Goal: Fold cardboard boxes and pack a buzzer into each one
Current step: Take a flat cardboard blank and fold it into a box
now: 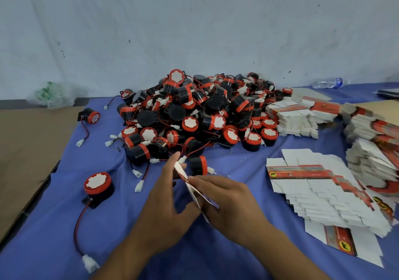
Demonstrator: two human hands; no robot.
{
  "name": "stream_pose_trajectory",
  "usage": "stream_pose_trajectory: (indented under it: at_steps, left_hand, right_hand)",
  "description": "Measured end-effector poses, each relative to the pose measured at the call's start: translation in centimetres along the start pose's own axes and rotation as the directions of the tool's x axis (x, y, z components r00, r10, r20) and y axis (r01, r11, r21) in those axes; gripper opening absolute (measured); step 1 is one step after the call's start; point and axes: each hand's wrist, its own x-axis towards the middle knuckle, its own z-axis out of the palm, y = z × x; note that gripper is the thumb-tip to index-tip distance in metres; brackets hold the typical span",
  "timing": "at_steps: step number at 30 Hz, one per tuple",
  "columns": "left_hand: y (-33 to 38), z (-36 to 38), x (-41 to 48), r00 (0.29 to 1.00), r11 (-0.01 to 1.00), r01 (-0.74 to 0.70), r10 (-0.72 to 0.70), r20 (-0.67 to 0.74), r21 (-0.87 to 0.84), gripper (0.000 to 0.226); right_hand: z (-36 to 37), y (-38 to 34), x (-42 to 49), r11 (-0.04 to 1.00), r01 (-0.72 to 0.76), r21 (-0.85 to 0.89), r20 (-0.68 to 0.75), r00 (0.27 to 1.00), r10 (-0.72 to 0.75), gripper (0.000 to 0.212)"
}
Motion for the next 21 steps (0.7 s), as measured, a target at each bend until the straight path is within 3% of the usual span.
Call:
stream_pose_trajectory:
  at_steps: [4,5,7,8,10,12,14,16,19,21]
  left_hand:
    - [-0.8,-0.6,0.0,1.0,0.999,-0.01,0.009,0.019,0.048,0.083]
    - [-0.9,-0.7,0.0,0.999,0.997,0.01,-0.013,0.041,0.073,0.083]
    - [-0.8,-0.5,0.0,0.994,0.99,0.044,-0.057,0.097,0.133,0.086]
    - [-0.7,-0.3,-0.1,0.989,0.983,0.046,-0.069,0.128,0.178,0.086]
    - [-0.7,0.2,-0.2,0.985,0.954,0.005,-0.057,0.163,0.299,0.084]
    - [-0.7,0.4,-0.1,0.986,0.957,-0.011,-0.038,0.163,0.29,0.083]
    - [-0.6,0.2,0.0,0.981,0.997,0.064,-0.069,0.182,0.033,0.085]
    - [-0.8,-0.2,0.0,0.969,0.977,0.097,-0.049,0.243,-0.189,0.083]
    - [-1.0,-0.7,0.0,0.95,0.964,0.095,-0.013,0.311,-0.249,0.084]
    - [-0.8,-0.6,0.1,0.949,0.963,0.119,-0.038,0.312,-0.243,0.073]
  right_hand:
    - [0.0,-0.2,0.2,0.969,-0.214,0.125,0.06,0.976,0.208,0.041]
    - [0.0,-0.2,0.2,0.908,-0.345,0.238,0.075,0.939,0.337,0.038]
    - [-0.1,-0.3,0.4,0.626,-0.569,0.533,0.155,0.793,0.589,0.043]
    - [-0.2,-0.1,0.5,0.487,-0.612,0.623,0.196,0.725,0.661,0.046]
    - [-0.4,0.0,0.8,0.363,-0.654,0.664,0.247,0.65,0.719,0.047]
    - [-0.4,-0.1,0.8,0.303,-0.676,0.671,0.309,0.627,0.715,0.037]
    - [-0.5,-0.3,0.6,0.291,-0.686,0.667,0.367,0.642,0.674,0.04]
    - [-0.8,-0.4,0.6,0.37,-0.691,0.621,0.367,0.673,0.642,0.04]
    - [-1.0,-0.6,0.8,0.475,-0.702,0.531,0.353,0.692,0.629,0.035]
    - [-1.0,-0.7,0.8,0.492,-0.717,0.494,0.337,0.68,0.651,0.033]
